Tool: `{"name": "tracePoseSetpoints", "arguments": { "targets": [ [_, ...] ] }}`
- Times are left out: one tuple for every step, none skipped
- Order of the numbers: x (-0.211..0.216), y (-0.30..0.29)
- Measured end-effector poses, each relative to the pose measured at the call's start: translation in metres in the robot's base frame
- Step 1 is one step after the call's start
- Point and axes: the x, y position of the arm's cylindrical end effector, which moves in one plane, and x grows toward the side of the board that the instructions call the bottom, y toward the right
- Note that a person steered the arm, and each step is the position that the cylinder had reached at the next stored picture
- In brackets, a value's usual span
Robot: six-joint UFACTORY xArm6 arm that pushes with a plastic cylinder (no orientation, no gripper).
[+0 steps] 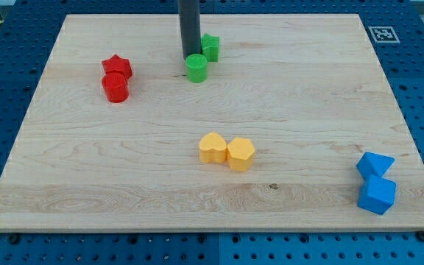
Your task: Move the green circle to the center of the board
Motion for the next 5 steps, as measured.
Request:
{"name": "tracePoseSetpoints", "arguments": {
  "targets": [
    [0.013, 0.000],
    [0.019, -0.005],
    [0.045, 0.006],
    [0.050, -0.004],
    [0.058, -0.030]
  ]
}}
